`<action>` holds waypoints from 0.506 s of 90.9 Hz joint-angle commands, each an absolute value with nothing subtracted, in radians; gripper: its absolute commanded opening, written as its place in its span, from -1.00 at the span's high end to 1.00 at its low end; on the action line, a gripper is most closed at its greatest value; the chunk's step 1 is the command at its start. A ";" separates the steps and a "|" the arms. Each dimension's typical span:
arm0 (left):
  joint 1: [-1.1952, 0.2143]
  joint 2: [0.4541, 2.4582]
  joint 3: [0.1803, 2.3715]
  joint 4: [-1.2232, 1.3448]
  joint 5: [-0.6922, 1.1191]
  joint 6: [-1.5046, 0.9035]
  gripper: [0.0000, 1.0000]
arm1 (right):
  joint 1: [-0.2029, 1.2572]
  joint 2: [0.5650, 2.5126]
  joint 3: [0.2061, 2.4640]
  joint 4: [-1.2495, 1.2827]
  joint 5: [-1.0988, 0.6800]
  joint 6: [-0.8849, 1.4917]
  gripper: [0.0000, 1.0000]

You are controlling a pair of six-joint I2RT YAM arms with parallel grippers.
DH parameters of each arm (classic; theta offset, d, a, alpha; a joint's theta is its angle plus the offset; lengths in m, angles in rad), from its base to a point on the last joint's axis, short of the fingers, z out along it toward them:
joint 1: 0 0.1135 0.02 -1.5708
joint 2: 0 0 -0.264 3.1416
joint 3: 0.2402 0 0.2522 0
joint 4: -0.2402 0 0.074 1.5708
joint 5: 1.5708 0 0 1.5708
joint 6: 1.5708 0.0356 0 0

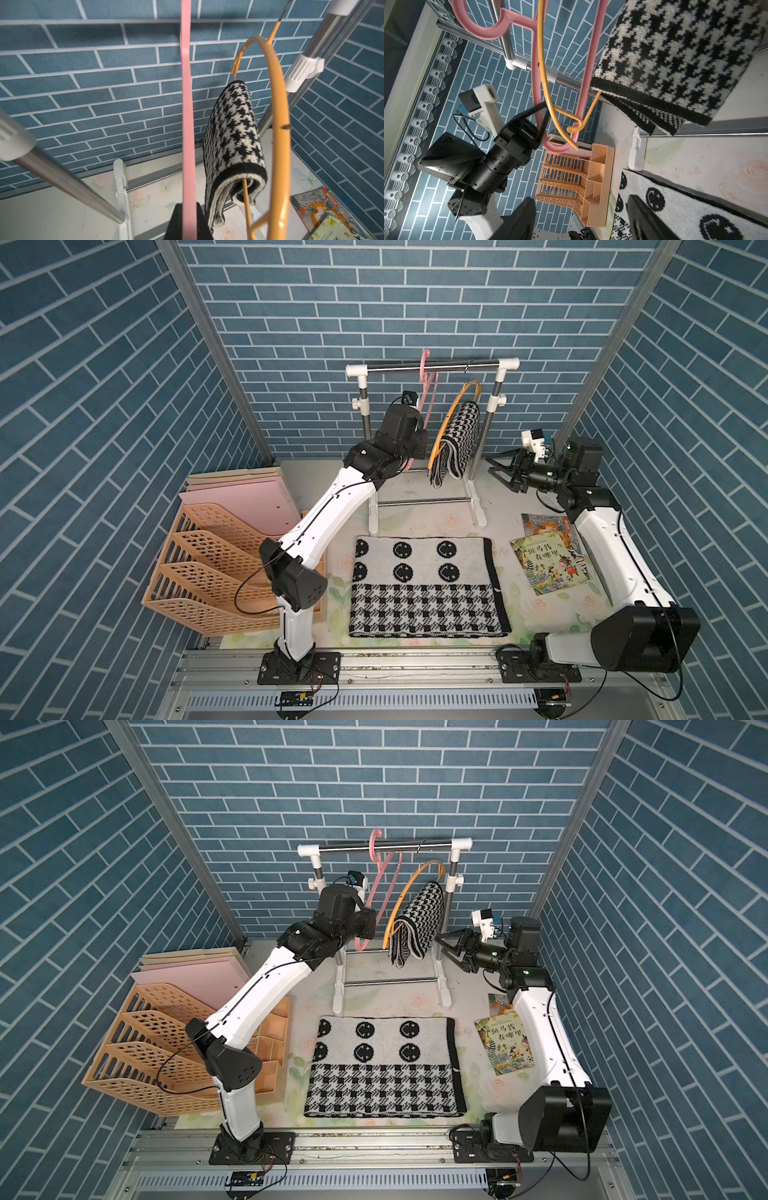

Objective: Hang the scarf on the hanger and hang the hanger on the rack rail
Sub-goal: Pick up the hanger from the clothesline.

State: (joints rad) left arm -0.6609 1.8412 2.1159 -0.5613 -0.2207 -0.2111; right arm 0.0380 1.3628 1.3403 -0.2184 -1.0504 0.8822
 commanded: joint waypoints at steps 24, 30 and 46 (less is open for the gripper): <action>-0.669 1.359 1.618 -0.321 -0.186 -0.354 1.00 | 0.037 1.333 1.301 -0.198 -1.044 0.846 -0.46; -0.670 1.292 1.549 -0.323 -0.180 -0.374 1.00 | 0.037 1.330 1.298 -0.198 -1.044 0.847 -0.46; -0.669 1.108 1.382 -0.365 -0.170 -0.417 1.00 | 0.037 1.317 1.288 -0.197 -1.042 0.847 -0.46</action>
